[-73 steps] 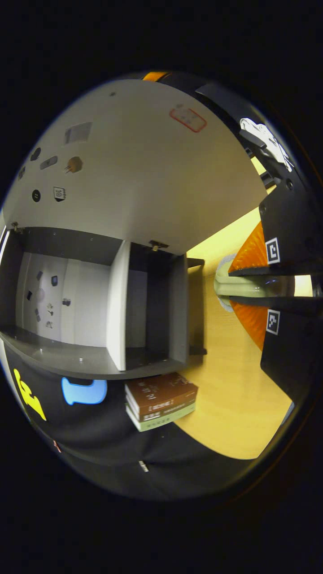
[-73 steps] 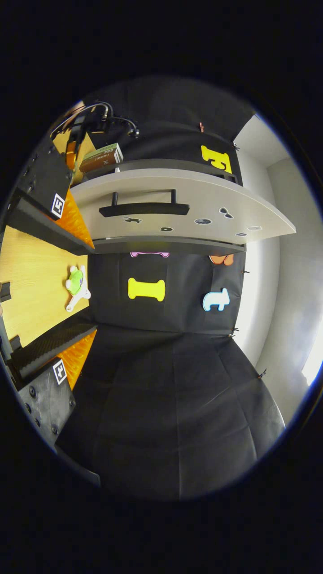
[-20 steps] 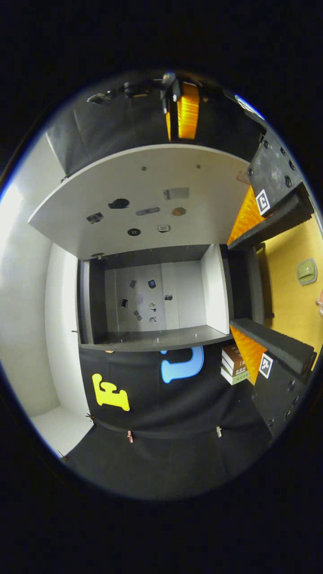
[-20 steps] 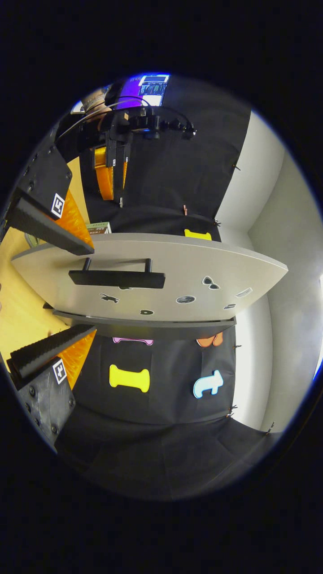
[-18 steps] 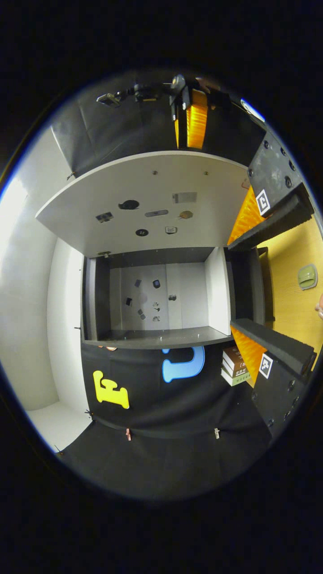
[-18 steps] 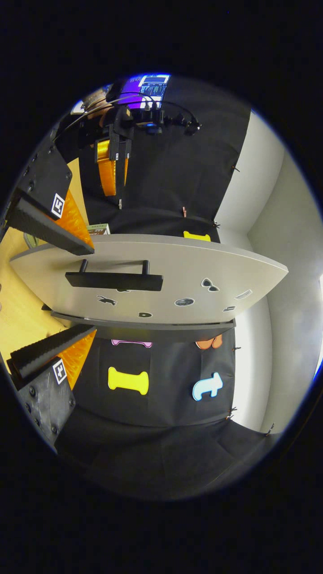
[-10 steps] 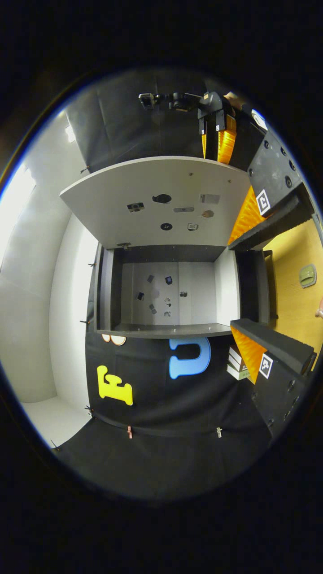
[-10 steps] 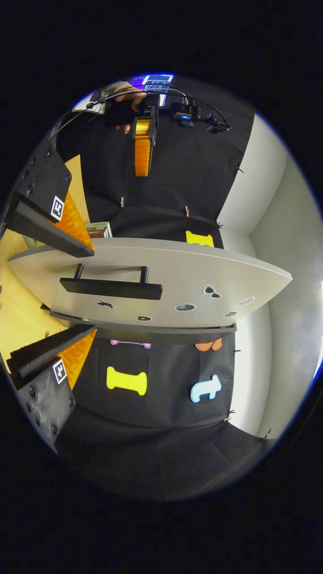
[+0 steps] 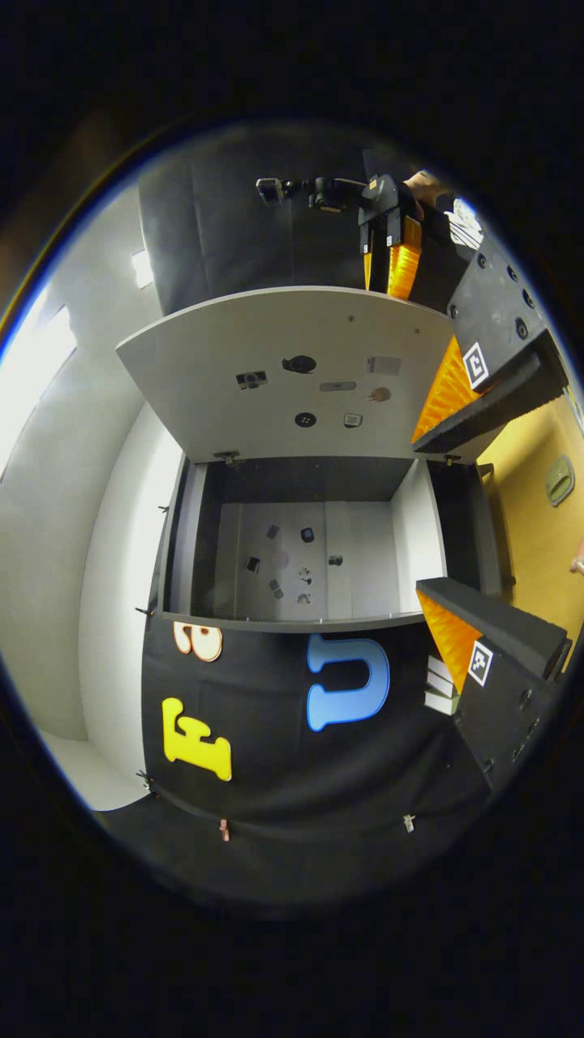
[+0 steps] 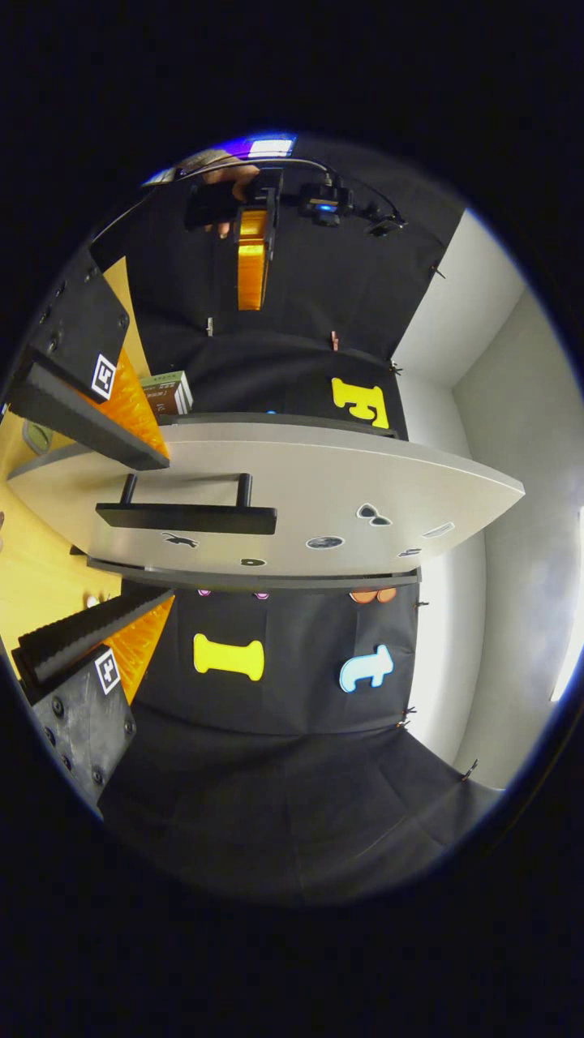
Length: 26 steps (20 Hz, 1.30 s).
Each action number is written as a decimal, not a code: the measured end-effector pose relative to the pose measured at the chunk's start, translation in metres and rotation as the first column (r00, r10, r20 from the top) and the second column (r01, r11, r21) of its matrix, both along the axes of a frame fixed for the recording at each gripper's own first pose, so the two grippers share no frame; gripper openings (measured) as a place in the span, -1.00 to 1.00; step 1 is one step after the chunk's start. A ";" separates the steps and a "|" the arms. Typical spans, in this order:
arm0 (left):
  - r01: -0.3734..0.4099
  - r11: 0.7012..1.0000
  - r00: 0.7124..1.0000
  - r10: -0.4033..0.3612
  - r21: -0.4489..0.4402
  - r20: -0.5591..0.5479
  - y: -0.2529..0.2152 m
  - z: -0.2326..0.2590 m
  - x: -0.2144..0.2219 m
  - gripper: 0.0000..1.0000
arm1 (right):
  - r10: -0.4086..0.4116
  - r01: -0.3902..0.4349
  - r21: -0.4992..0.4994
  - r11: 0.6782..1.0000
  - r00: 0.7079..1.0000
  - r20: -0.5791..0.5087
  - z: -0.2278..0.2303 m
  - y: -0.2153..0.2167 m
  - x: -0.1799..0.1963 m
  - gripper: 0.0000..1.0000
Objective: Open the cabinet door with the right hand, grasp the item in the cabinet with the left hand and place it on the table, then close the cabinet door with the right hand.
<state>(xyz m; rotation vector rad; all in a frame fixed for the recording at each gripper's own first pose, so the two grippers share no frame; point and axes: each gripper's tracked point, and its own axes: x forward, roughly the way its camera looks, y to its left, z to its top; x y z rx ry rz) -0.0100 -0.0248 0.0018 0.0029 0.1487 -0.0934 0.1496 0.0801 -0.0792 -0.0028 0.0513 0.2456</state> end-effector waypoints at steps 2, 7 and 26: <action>0.041 0.998 0.999 -0.042 -0.037 -0.021 0.012 -0.010 0.007 0.87 | -0.013 0.013 0.013 1.000 1.000 0.004 -0.001 0.030 -0.003 0.82; 0.089 0.995 0.995 -0.090 -0.036 -0.037 0.048 -0.022 0.017 0.95 | -0.023 0.023 0.003 1.000 1.000 0.005 -0.015 0.090 0.022 0.91; -0.061 0.993 0.998 0.060 -0.100 -0.006 0.080 -0.030 0.038 0.90 | -0.046 0.048 -0.080 0.996 0.998 0.036 -0.012 0.129 0.072 0.96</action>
